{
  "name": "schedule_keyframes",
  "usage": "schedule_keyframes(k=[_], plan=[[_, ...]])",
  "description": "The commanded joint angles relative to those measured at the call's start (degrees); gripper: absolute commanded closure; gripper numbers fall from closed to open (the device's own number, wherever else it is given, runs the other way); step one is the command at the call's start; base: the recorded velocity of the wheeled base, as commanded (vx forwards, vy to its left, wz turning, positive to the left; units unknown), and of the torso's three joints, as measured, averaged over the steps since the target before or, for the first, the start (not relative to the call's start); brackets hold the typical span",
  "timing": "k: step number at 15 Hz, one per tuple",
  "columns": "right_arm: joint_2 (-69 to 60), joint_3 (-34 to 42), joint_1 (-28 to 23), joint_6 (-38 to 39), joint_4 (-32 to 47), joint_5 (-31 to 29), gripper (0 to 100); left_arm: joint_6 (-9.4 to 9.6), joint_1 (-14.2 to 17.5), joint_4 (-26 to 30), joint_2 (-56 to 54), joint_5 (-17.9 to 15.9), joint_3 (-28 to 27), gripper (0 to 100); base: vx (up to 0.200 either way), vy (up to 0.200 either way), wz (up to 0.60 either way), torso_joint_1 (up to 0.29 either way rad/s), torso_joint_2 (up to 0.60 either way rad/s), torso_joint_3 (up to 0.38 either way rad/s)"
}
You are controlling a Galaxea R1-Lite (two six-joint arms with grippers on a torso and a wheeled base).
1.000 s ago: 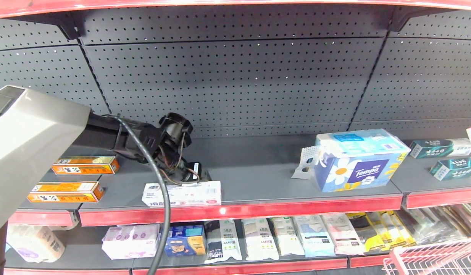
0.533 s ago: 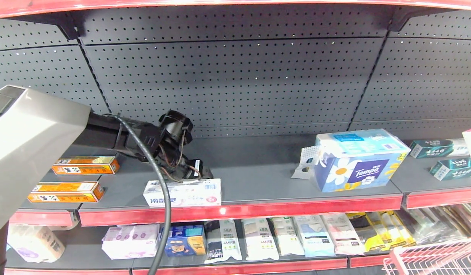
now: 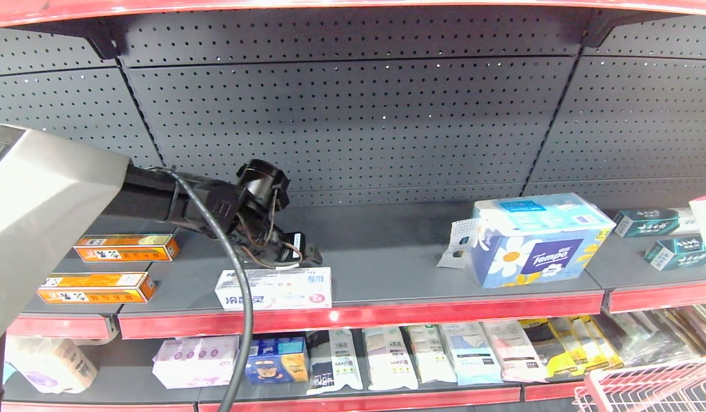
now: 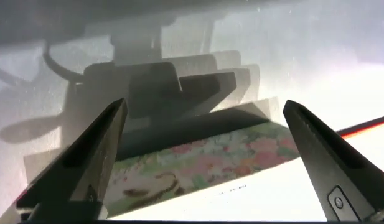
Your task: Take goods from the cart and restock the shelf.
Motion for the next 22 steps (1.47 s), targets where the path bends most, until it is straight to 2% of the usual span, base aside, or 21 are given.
schedule_keyframes(k=[1,5,8,14,16,22], plan=[[-0.2,0.0,0.0,0.0,0.0,0.0,100,0.01,0.0,0.3,-1.0,-0.1,0.1,0,0.0,0.0,0.0,0.0,0.0,0.0],[-0.1,0.0,0.1,-0.1,0.0,0.0,100,-0.08,0.1,0.3,-1.6,-0.1,0.2,0,0.0,0.0,0.0,0.0,0.0,0.0],[-0.2,0.0,0.1,-0.2,0.0,0.0,100,0.01,0.0,0.2,-2.5,-2.3,1.9,0,0.0,0.0,0.0,0.0,0.0,0.0],[-0.5,0.3,0.1,-0.2,0.0,-0.1,100,0.01,0.0,0.4,-2.9,-3.0,3.3,0,0.0,0.0,0.0,0.0,0.0,0.0],[-0.5,0.4,0.1,-0.2,0.0,-0.1,100,0.53,0.0,0.4,-3.0,-4.2,3.6,0,0.0,0.0,0.0,0.0,0.0,0.0],[-0.2,0.4,0.0,-0.2,0.0,-0.1,100,0.71,0.2,-0.3,-2.6,-4.1,3.3,0,0.0,0.0,0.0,0.0,0.0,0.0]])
